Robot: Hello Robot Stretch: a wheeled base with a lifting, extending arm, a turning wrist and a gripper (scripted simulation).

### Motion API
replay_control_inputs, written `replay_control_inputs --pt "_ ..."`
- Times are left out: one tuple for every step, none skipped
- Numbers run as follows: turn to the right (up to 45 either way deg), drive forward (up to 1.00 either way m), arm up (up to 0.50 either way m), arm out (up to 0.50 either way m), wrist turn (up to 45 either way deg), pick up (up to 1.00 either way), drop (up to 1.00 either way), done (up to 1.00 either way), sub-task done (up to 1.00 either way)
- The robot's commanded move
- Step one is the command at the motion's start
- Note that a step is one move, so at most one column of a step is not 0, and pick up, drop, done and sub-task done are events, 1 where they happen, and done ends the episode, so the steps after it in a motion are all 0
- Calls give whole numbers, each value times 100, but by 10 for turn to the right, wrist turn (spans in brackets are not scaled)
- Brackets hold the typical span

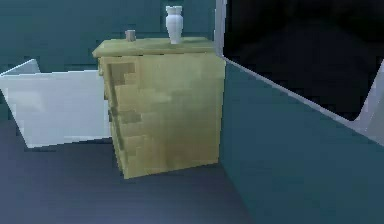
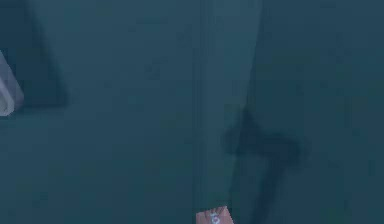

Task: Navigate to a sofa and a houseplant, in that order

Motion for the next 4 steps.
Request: replay_control_inputs --pt "-60 0 0 0 0 0 0 0 0" --pt "0 35 0 0 0 0 0 0 0" --pt "-450 0 0 0 0 0 0 0 0" --pt "-240 0 0 0 0 0 0 0 0"
